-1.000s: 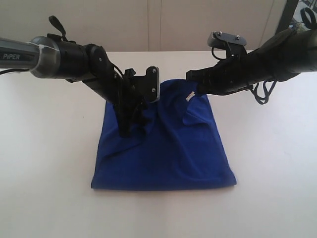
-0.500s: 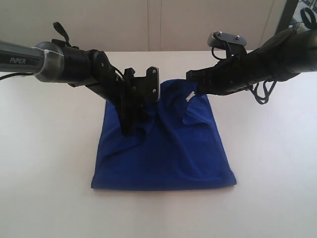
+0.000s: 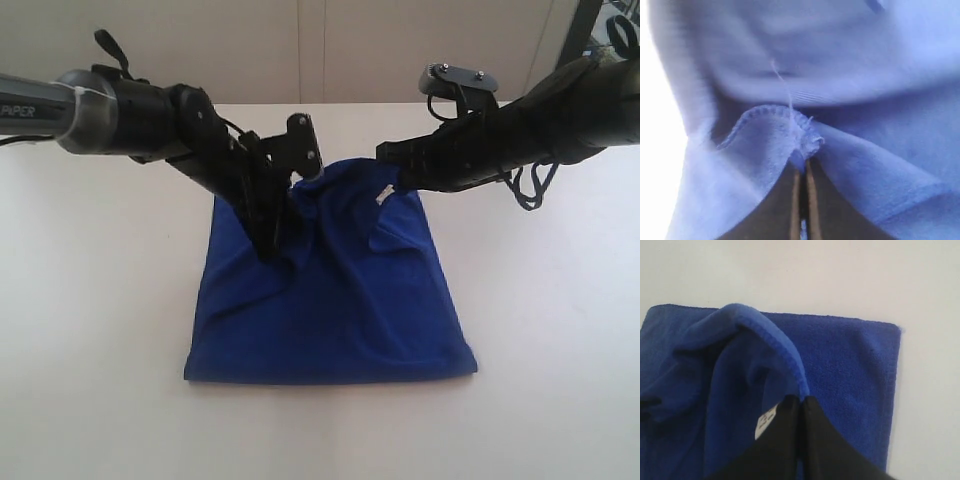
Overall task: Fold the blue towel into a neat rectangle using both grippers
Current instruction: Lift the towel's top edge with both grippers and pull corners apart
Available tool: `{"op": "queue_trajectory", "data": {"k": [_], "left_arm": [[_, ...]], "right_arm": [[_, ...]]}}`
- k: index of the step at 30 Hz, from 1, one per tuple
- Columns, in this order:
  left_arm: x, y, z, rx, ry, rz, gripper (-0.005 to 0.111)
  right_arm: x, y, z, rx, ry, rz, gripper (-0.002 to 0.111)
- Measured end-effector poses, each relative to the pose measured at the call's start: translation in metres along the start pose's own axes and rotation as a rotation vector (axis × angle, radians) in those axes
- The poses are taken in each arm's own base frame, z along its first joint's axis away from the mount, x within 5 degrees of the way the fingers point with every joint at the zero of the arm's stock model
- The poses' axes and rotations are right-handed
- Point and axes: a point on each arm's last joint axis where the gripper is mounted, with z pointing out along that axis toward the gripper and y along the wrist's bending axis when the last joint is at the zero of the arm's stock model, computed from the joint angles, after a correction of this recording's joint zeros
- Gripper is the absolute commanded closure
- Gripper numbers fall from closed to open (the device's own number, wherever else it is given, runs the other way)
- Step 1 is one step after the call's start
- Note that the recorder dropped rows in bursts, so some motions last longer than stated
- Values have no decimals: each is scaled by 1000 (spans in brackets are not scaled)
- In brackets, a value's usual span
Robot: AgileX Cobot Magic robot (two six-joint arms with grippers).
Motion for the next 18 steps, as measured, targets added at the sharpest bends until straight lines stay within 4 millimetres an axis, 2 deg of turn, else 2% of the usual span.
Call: {"op": "queue_trajectory", "data": {"k": [2,4,8,14,18], "left_arm": [[-3,7,-17,-20,-18,-103,107],[-5,17,-43,-39,-41,-220,107],[-2,26,-78,-28,-49,-357,107],[1,32,-125,-20,-65,-573,107],[-1,25,-137,42,-40,-640,107]], "right_arm": [[-1,-1,0,8,-6,-4,108],[-1,-2,0,19,-14,-19,108],[-6,1,-9,27,-32,-94,108],[-22,15,-44,29,-101,-220,108],[-28,26,-69,6,-116,-292,108]]}}
